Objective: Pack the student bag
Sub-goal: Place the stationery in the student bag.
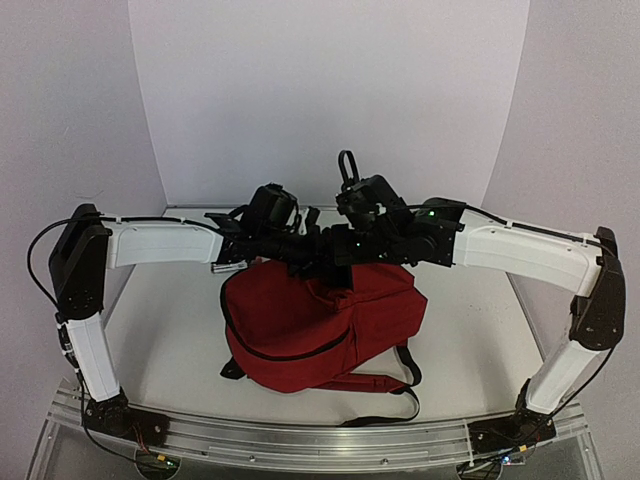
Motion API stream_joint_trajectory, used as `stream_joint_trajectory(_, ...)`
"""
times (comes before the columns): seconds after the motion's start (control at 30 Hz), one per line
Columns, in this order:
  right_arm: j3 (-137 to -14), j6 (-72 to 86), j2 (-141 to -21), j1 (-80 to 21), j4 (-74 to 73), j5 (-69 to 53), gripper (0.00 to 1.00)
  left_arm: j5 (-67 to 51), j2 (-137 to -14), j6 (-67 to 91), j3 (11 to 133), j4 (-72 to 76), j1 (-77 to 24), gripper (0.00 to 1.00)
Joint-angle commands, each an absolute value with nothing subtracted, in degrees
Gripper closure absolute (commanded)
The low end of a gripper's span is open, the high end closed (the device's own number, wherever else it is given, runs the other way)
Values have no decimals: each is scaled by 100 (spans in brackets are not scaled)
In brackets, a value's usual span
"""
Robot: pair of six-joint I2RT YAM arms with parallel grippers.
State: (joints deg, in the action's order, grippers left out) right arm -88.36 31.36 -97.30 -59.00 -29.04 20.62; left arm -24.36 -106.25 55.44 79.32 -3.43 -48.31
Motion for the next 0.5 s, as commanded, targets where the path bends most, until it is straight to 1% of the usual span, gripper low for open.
stream_joint_trajectory(0.0, -8897, 3190, -9656, -5937, -2522, 2086, 100, -2512, -10346, 5439, 7943, -114, -4809, 41)
stream_joint_trajectory(0.07, -8907, 3189, -9670, -5937, -2522, 2083, 100, -2551, -10514, 5387, 8120, -262, -4827, 47)
stream_joint_trajectory(0.23, -8918, 3181, -9661, -5937, -2522, 2090, 100, -2254, -10833, 5102, 8567, -909, -4967, 46)
stream_joint_trajectory(0.47, -8890, 3173, -9617, -5937, -2522, 2118, 100, -1963, -11043, 5065, 8658, -1119, -5076, 48)
